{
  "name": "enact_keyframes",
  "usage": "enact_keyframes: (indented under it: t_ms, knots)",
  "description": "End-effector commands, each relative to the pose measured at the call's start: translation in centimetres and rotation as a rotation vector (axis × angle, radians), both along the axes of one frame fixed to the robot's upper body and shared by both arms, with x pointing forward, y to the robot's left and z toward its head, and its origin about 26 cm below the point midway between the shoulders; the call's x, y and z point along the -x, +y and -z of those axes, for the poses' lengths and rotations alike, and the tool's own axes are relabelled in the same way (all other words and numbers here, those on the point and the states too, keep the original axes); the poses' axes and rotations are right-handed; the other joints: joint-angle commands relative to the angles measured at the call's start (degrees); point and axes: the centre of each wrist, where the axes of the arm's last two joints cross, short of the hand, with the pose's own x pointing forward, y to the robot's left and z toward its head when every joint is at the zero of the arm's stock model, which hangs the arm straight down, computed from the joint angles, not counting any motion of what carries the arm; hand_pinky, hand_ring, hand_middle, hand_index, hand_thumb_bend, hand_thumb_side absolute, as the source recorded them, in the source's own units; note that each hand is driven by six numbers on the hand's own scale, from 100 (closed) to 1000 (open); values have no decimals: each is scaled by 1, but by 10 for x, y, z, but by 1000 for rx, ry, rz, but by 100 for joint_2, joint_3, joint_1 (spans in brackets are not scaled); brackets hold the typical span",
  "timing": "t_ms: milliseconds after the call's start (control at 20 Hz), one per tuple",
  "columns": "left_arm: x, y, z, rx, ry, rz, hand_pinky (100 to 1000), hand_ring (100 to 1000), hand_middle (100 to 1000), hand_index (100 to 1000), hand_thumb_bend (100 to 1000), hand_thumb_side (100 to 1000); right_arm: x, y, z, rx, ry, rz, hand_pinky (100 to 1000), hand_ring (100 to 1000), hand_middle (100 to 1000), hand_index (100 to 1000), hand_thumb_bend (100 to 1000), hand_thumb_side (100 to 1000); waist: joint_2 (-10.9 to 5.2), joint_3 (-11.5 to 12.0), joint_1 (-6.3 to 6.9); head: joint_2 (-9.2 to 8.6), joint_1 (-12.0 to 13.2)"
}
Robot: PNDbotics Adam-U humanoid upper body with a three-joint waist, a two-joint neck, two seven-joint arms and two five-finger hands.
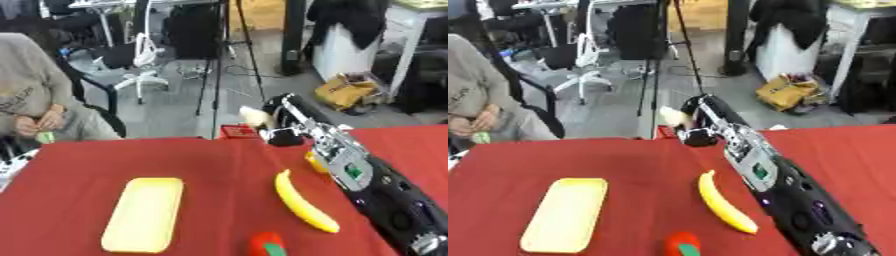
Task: Pick up objects on the table and place them in the box.
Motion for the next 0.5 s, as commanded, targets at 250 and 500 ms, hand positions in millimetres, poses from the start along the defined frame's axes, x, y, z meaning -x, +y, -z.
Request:
enact_keyframes:
  t_ms: [250,500]
  knots:
    - [5,-1,-24,-15,-127,-61,555,696,655,742,575,882,-9,5,-1,15,-5,4,356,443,546,622,100,100,-34,373,-173,-65,-93]
    - [5,-3,-26,4,-157,-77,553,692,651,739,568,879,-10,22,5,58,2,-42,363,450,554,628,100,100,-51,501,-383,-31,-205]
